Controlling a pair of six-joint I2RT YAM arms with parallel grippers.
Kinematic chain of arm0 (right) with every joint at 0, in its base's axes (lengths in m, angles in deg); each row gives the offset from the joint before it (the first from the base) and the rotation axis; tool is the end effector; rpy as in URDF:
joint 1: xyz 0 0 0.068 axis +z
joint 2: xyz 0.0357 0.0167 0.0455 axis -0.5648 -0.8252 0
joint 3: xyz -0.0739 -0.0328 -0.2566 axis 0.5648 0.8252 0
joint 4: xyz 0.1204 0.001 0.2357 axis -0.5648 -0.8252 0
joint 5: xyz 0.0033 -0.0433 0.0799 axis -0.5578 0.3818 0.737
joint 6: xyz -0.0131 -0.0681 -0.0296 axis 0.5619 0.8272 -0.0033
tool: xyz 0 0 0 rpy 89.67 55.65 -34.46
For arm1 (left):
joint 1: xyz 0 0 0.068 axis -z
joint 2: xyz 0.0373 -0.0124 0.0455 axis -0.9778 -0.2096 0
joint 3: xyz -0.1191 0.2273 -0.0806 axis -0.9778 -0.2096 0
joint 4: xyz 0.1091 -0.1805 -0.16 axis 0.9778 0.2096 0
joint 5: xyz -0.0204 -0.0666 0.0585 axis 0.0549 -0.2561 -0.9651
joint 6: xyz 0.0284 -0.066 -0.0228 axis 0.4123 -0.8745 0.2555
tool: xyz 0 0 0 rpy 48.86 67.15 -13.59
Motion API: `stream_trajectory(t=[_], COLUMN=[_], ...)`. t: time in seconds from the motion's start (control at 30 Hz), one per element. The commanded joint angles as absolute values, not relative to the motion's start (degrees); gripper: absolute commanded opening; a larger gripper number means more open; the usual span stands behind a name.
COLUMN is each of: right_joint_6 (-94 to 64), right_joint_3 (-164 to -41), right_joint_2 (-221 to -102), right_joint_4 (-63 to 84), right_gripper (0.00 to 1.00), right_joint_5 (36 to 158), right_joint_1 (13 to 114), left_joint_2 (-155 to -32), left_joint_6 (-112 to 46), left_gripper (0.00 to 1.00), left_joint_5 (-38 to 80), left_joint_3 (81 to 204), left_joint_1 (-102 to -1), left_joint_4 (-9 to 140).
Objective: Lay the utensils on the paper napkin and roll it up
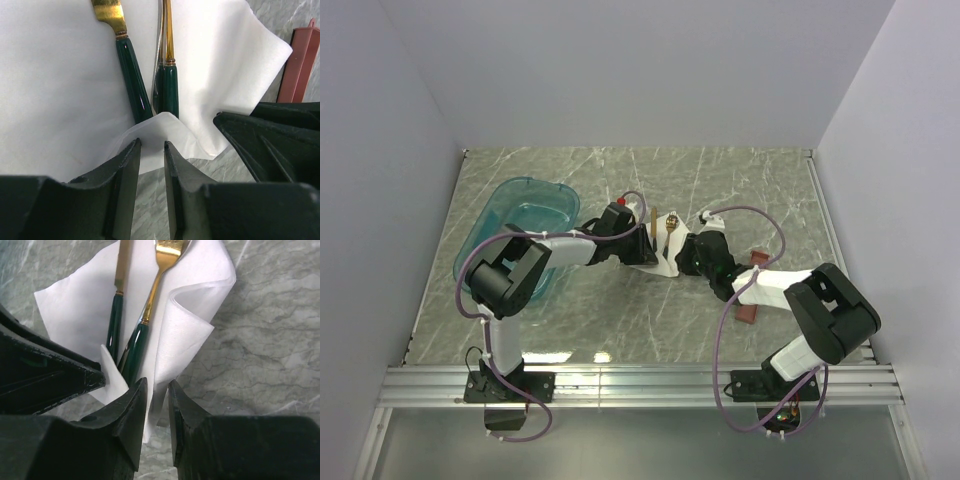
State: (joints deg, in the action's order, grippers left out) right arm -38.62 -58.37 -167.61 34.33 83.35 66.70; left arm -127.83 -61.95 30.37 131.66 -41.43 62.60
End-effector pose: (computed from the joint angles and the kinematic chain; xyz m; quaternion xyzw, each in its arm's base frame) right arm 0.2677 0.1611 0.1288 0.0125 0.8752 0.2089 0.4361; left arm 0.3223 -0.2623 0.1191 0.0252 0.9099 -0.3536 0.2156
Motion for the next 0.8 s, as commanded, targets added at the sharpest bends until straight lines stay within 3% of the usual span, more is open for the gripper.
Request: stream_trajectory(t=[0.0,0.13,0.33,0.77], right_joint_6=[-40.3,-40.4,-39.7,-34.4], right_joint_3=[-58.8,-59.5,-60.0,-63.4], right_joint_2=[-165.3,-165.6,-165.9,-170.5], right_joint_4=[35.0,35.8,37.9,41.0], right_gripper=[0.30,0.23,0.00,0.00], right_joint_5=[80.1,80.8,83.8,92.4], right_joint_1=[66.4,66.4,66.4,67.4], left_joint_2=[-127.7,-126.9,-125.1,-128.9], left_joint_6=[-60.4,-60.4,-60.7,-61.8], left_gripper=[0.32,0.34,0.38,0.38], left_joint_5=[29.3,29.2,27.5,27.4], left_joint_3=[133.0,133.0,134.3,136.9], left_joint_1=[-41.3,-41.4,-41.9,-43.6], left_joint_4=[62.1,62.8,65.7,68.8])
